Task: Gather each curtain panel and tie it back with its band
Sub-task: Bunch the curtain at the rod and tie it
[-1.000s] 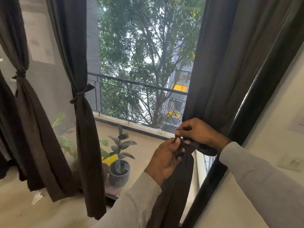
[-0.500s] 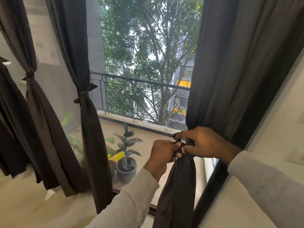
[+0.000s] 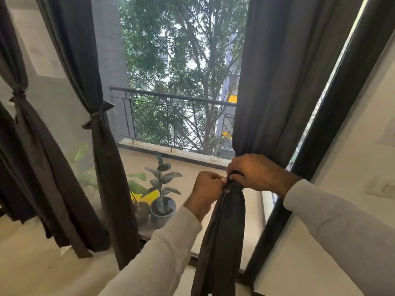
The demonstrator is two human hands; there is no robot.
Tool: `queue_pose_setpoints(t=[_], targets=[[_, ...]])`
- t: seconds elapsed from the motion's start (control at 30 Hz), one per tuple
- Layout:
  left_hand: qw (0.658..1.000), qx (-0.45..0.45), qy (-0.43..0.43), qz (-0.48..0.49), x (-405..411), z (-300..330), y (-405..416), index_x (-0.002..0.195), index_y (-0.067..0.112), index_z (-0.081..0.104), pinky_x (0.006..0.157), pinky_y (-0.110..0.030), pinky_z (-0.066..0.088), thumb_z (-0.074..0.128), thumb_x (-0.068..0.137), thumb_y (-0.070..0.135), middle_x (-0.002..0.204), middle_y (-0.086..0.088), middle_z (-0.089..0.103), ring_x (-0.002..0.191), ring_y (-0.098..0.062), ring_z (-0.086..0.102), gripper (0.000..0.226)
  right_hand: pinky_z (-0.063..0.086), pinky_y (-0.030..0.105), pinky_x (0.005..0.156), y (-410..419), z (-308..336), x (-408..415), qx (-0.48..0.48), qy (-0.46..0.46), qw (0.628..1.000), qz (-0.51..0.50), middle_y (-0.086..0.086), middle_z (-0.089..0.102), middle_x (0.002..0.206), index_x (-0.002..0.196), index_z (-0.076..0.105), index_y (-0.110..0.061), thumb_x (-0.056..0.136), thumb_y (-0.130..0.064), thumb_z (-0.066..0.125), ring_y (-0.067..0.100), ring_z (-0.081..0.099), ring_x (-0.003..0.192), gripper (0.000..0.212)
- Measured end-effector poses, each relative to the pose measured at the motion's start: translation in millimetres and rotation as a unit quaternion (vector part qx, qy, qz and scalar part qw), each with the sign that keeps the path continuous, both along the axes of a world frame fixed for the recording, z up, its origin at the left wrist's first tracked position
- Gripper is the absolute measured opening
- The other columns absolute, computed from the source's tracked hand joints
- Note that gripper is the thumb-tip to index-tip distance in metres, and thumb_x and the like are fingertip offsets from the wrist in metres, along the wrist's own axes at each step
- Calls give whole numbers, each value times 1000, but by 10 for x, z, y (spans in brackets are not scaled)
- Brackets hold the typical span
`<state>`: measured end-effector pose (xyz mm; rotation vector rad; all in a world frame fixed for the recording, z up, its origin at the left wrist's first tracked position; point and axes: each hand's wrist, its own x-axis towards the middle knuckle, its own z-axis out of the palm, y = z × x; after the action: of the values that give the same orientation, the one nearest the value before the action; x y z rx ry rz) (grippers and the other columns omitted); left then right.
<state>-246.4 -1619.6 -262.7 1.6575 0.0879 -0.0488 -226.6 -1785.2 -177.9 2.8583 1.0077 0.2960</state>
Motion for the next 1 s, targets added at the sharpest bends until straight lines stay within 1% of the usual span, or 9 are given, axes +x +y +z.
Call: queue_pose_setpoints(t=[0.07, 0.13, 0.2, 0.3, 0.4, 0.5, 0.63, 0.77, 1.0], targets=[[980, -166, 85, -73, -25, 13, 48, 96, 8, 71, 57, -23, 37, 53, 111, 10, 65, 0, 60, 58, -9, 49, 23, 47, 31, 72, -64, -11, 0, 59, -5, 998, 6, -12, 68, 94, 100, 59, -36, 97, -36, 65, 17, 62, 84, 7], [928, -333, 116, -118, -13, -24, 61, 104, 11, 67, 62, -24, 39, 52, 110, 14, 78, -2, 57, 68, -11, 49, 16, 44, 29, 70, -128, -37, 18, 128, -7, 991, 27, -13, 59, 88, 92, 52, -35, 93, -26, 68, 14, 54, 77, 18], [895, -416, 96, -127, -10, -87, 22, 111, 12, 66, 64, -25, 48, 59, 104, 19, 85, -3, 58, 72, -12, 55, 13, 48, 27, 74, -168, -66, 51, 188, -9, 981, 56, -11, 58, 92, 90, 60, -29, 89, -16, 70, 10, 54, 80, 17], [874, -464, 57, -131, -10, -157, -79, 111, 13, 68, 68, -28, 53, 61, 99, 23, 89, -3, 63, 74, -11, 60, 17, 54, 28, 87, -245, -102, 114, 241, 17, 968, 70, -7, 64, 105, 96, 73, -20, 89, -8, 73, 9, 63, 95, 14], [871, -474, 43, -125, 39, -189, -95, 108, 15, 70, 72, -31, 55, 63, 96, 23, 92, -3, 69, 76, -12, 63, 16, 50, 22, 105, -343, -121, 101, 282, 120, 949, 78, 0, 63, 135, 108, 81, -9, 97, -6, 72, 7, 62, 124, 14], [875, -465, 40, -130, 89, -187, -88, 107, 15, 71, 72, -33, 55, 65, 97, 22, 91, -4, 69, 77, -14, 63, 14, 49, 17, 106, -374, -85, 48, 346, 175, 920, 50, -2, 61, 141, 106, 82, -10, 99, -18, 74, 2, 60, 128, 14], [910, -392, 43, -127, 129, -202, -128, 102, 14, 74, 68, -28, 55, 71, 94, 21, 84, -3, 69, 76, -13, 66, 11, 52, 16, 92, -351, -81, 16, 366, 123, 923, -3, -2, 64, 121, 87, 79, -14, 92, -17, 82, -3, 64, 105, 7], [957, -282, 38, -59, 137, -293, -168, 98, 11, 78, 62, -21, 53, 74, 100, 17, 81, -4, 76, 73, -12, 69, 8, 48, 18, 77, -335, -226, -68, 355, 23, 931, -85, 0, 53, 103, 81, 76, -15, 85, -12, 87, 7, 59, 85, 12], [984, -171, -42, -35, 5, -624, -238, 91, 13, 81, 61, -25, 52, 71, 104, 25, 78, -7, 74, 70, -15, 67, 19, 51, 35, 71, -234, -266, -279, 218, -109, 953, -182, 2, 61, 93, 88, 76, -14, 96, -24, 63, 28, 62, 80, 18]])
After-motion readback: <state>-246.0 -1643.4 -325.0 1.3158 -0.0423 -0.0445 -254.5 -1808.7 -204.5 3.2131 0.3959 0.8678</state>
